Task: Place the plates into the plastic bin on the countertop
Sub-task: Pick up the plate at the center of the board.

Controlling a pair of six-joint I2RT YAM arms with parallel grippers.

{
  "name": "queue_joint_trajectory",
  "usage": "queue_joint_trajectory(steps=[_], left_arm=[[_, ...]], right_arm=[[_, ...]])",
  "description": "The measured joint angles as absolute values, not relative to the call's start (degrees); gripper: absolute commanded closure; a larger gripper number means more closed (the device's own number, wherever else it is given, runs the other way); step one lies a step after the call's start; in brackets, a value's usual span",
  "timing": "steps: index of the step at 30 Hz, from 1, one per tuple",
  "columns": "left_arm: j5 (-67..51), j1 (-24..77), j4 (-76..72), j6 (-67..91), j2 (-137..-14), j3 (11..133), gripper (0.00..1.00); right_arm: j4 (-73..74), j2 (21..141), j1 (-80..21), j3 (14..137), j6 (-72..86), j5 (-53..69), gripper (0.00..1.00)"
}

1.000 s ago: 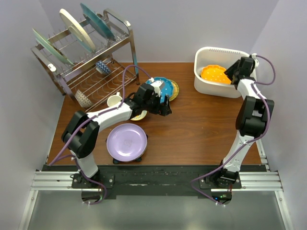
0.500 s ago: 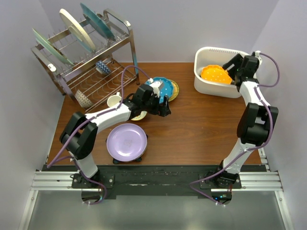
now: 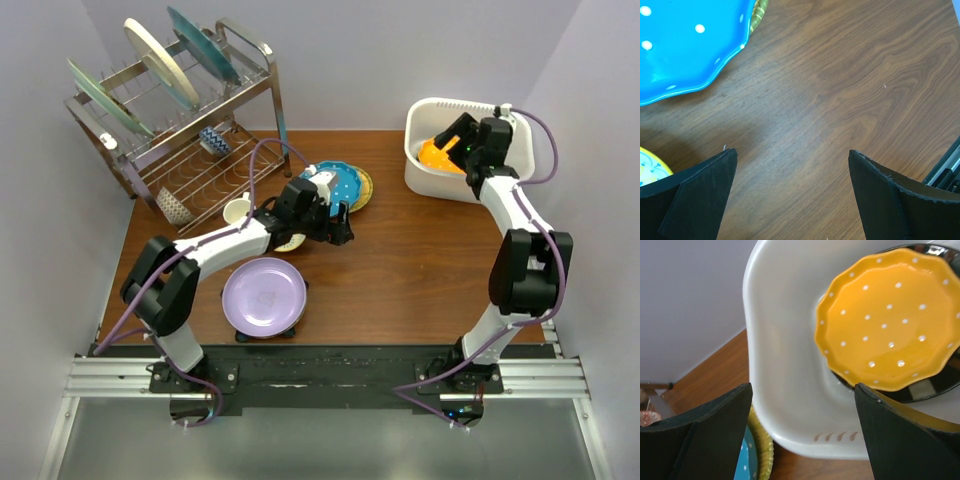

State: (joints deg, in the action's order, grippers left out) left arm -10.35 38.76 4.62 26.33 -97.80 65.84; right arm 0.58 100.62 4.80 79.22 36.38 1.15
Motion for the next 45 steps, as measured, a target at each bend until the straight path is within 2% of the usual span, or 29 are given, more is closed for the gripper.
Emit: queue_joint_trajectory(steps=[14,24,40,45], left_arm=[[-6.3,38.4,9.6,25.9,-97.7,66.6,0.03],[-2.9,37.4,13.2,25.9,-97.9,68.0,0.03],[-1.0,36.7,15.6,25.9,-98.5,69.1,0.03],[-1.0,36.7,15.6,25.8,-98.5,69.1,0.03]], right_arm=[[0.3,93.3,-0.2,76.0,36.4,4.1,0.18],[0.3,93.1,-7.7,74.1,36.4,6.1,0.22],[0.4,102.2,-13.4,73.1,36.0,7.2,0.30],[0.3,105.3,-14.1,73.5,36.0,7.4,0.36]])
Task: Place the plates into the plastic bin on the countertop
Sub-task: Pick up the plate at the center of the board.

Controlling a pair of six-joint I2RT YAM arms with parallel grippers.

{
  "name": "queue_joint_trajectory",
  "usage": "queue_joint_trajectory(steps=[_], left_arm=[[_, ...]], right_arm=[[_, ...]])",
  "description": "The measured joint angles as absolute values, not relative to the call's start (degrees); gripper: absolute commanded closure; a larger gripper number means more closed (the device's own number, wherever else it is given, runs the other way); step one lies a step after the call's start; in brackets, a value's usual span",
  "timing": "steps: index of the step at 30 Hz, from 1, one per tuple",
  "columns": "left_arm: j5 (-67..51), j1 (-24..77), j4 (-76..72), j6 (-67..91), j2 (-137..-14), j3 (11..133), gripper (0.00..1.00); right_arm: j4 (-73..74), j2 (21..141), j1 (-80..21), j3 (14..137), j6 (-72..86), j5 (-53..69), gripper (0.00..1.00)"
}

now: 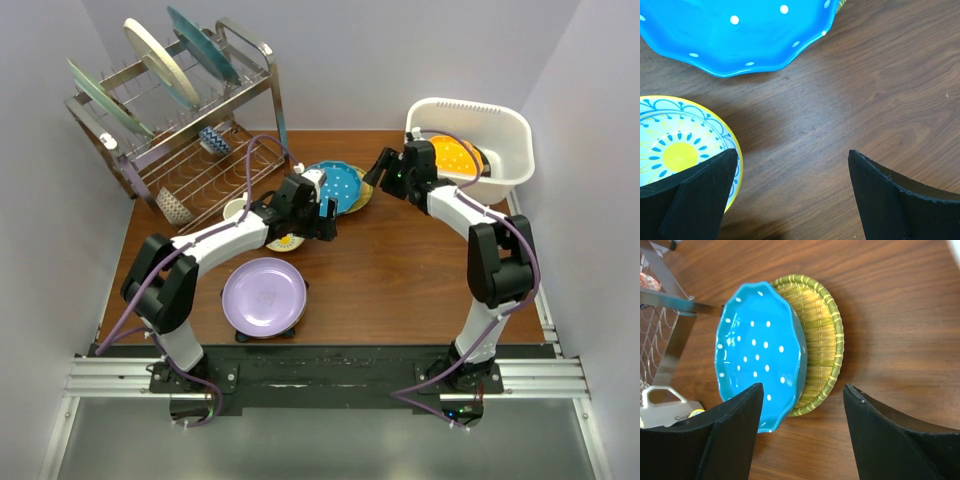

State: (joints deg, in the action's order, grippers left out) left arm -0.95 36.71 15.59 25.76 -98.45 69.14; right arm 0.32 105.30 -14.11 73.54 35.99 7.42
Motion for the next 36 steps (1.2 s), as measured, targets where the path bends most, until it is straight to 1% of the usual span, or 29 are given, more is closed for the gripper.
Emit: queue_joint_trajectory(steps=[10,26,27,28,29,36], left_arm=[[0.5,36.2,15.7,25.3,-98.4,69.1,0.03],[0.9,36.0,16.0,24.8,-97.6,68.5,0.03],[0.9,36.0,16.0,24.8,-97.6,68.5,0.03],[0.9,36.0,16.0,24.8,-97.6,68.5,0.03],[0.9,36.0,16.0,24.8,-97.5,68.5,0.03],[1.0,36.0,16.0,24.7,-97.2,68.1,0.03]], right_arm=[[-1.5,110.8,-15.2,74.9,36.5,10.1,0.41],[-5.3,115.2,-15.8,76.6,37.8,10.6,0.44],[-5.4,115.2,-15.8,76.7,37.9,10.6,0.44],[-5.4,115.2,-15.9,76.7,37.9,10.7,0.49],[-5.4,115.2,-16.0,76.8,37.9,10.7,0.50],[-5.7,117.9,-16.3,78.1,38.4,11.6,0.54]])
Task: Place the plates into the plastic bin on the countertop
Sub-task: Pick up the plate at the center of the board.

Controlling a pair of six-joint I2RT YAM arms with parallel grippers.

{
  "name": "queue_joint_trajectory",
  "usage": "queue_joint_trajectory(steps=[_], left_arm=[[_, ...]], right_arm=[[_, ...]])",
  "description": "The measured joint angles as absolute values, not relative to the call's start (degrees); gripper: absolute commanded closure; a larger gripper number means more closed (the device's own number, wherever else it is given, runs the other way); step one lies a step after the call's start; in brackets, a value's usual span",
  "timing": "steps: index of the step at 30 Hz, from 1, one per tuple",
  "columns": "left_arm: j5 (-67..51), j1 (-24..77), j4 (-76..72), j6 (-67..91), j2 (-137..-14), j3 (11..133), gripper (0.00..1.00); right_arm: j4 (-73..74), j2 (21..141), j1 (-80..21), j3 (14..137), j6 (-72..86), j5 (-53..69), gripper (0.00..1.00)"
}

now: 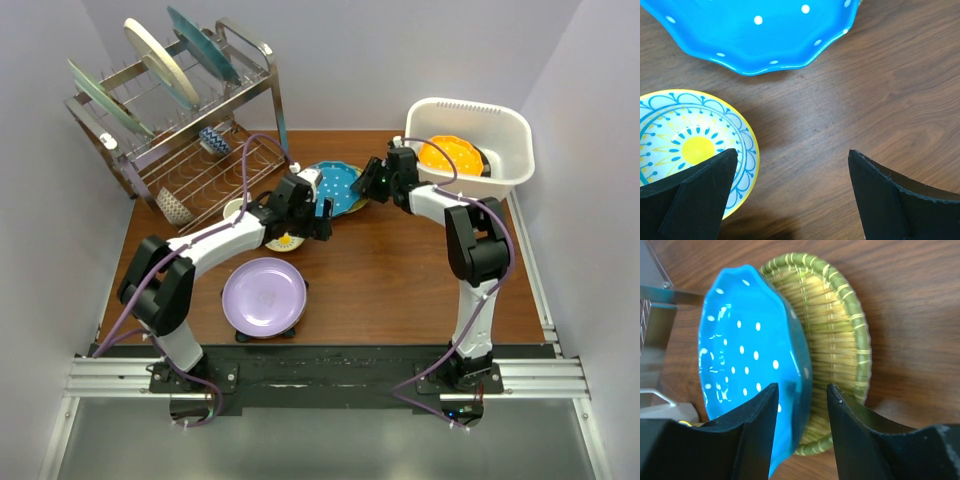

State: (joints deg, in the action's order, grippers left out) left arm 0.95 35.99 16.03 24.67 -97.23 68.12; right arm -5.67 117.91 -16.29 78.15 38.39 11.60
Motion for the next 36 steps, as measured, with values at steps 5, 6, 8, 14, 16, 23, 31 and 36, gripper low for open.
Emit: queue_joint_trajectory(steps=[5,6,8,14,16,23,31,36], left_arm=[[1.0,36.0,16.1,24.6,-97.1,67.6,0.03],[1.0,36.0,16.1,24.6,-97.1,67.6,0.03],[1.1,35.9,16.1,24.6,-97.0,67.6,0.03],[1.4,35.9,16.1,24.6,-97.0,67.6,0.03],[1.4,35.8,16.1,24.6,-97.0,67.6,0.03],[1.9,35.6,16.1,24.6,-96.5,67.6,0.03],[2.0,35.3,16.1,24.6,-95.9,66.8,0.03],[2.0,35.2,16.1,24.6,-95.6,66.7,0.03]], right_arm=[[-5.8,119.2,-17.0,79.0,38.7,12.2,0.56],[-5.8,119.3,-17.2,79.2,38.6,12.2,0.57],[-5.7,119.6,-17.3,79.4,38.7,12.2,0.60],[-5.6,119.7,-17.3,79.5,39.2,12.2,0.75],[-5.7,119.7,-17.2,79.5,39.6,12.8,0.88],[-6.0,119.7,-17.3,80.2,40.6,13.1,1.00],[-6.5,119.7,-17.3,80.2,41.3,13.4,1.00],[-6.5,119.7,-17.3,80.2,41.6,13.7,1.00]])
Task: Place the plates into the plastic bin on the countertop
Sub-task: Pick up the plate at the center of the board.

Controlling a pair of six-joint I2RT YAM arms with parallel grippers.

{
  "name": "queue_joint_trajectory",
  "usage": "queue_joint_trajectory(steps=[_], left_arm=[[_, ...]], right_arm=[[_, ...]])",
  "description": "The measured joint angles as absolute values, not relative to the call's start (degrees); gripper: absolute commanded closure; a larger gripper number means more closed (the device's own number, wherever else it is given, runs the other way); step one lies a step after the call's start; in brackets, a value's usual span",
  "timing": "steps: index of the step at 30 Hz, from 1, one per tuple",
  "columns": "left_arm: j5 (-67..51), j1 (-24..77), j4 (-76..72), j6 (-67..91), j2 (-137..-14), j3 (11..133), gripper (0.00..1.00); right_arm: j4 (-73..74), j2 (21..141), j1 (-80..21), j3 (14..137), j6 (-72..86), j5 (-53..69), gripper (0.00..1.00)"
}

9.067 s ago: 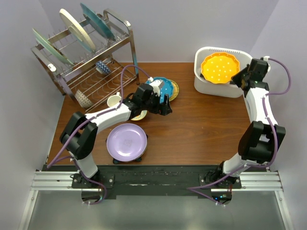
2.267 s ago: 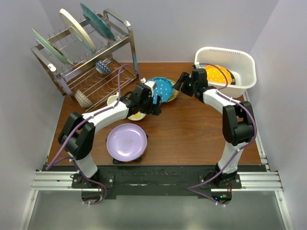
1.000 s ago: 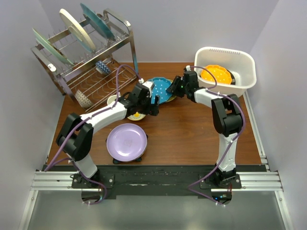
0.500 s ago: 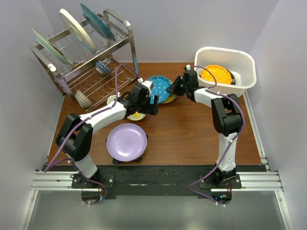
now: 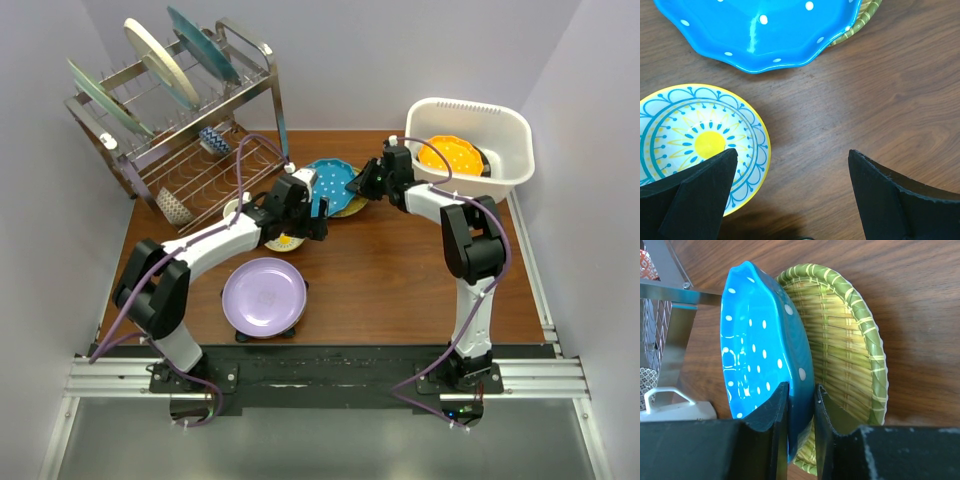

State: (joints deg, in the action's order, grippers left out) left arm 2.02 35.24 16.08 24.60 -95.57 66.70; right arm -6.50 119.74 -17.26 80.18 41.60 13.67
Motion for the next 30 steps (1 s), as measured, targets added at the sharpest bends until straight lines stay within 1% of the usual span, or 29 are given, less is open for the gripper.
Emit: queue_joint_trajectory(steps=[13,30], left_arm=[[2.5,35.2,16.3,24.6,-93.3,65.7,0.03],[2.7,35.2,16.3,24.6,-92.9,65.1,0.03]], right_arm=[[-5.7,119.0,-17.1,80.1,41.4,13.8,1.00],[-1.6,112.9,-14.8,76.2,39.3,12.8,1.00]])
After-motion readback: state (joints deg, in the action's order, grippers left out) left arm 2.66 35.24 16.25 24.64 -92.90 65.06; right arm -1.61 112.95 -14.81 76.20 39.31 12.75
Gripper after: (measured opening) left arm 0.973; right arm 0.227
